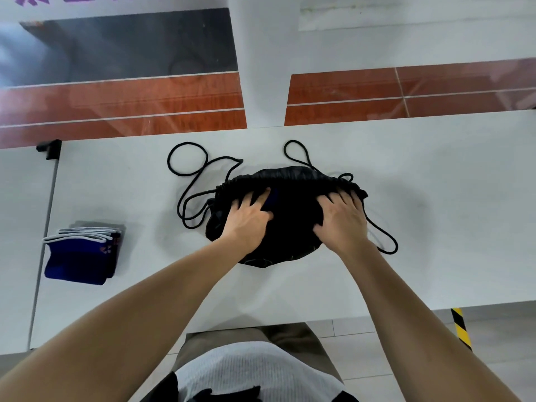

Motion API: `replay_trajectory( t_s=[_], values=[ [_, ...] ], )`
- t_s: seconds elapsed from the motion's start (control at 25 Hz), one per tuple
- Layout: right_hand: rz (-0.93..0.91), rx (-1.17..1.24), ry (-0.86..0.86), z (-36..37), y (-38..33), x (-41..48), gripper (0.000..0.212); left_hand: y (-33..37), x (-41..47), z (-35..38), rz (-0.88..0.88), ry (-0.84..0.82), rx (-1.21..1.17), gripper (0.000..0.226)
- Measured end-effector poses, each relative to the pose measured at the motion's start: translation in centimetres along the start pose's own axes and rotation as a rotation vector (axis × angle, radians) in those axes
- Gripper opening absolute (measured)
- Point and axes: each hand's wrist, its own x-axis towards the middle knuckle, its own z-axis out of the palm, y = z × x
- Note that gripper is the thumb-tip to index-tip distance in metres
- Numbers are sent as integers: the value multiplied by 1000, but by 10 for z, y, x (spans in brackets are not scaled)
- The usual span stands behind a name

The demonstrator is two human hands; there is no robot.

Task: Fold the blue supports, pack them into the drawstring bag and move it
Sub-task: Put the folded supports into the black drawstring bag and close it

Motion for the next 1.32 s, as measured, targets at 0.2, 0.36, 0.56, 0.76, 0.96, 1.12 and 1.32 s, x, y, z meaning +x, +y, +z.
replay_trajectory(
  t_s=[0.2, 0.36, 0.56, 0.76, 0.96, 1.12, 1.32],
  values=[
    [-7, 230, 124, -12, -22, -16, 43, 4, -28, -11, -1, 141, -114, 35],
    [-67, 251, 204, -23, -49, -26, 41, -7, -70, -23, -45, 345, -247, 30],
    [-162, 266, 242, -37, -100, -35, 46, -43, -127, -33, -198, 505, -325, 32],
    [-244, 265, 215, -42, -177, -46, 49, -98, -183, -35, -328, 521, -351, 39],
    [-276, 291, 182, -30, -263, -70, 49, -165, -239, -16, -386, 518, -390, 39],
    [-261, 303, 155, -9, -327, -89, 53, -218, -276, 9, -389, 469, -372, 42],
    [-244, 327, 61, 22, -388, -98, 57, -279, -294, 46, -422, 353, -423, 51]
  ],
)
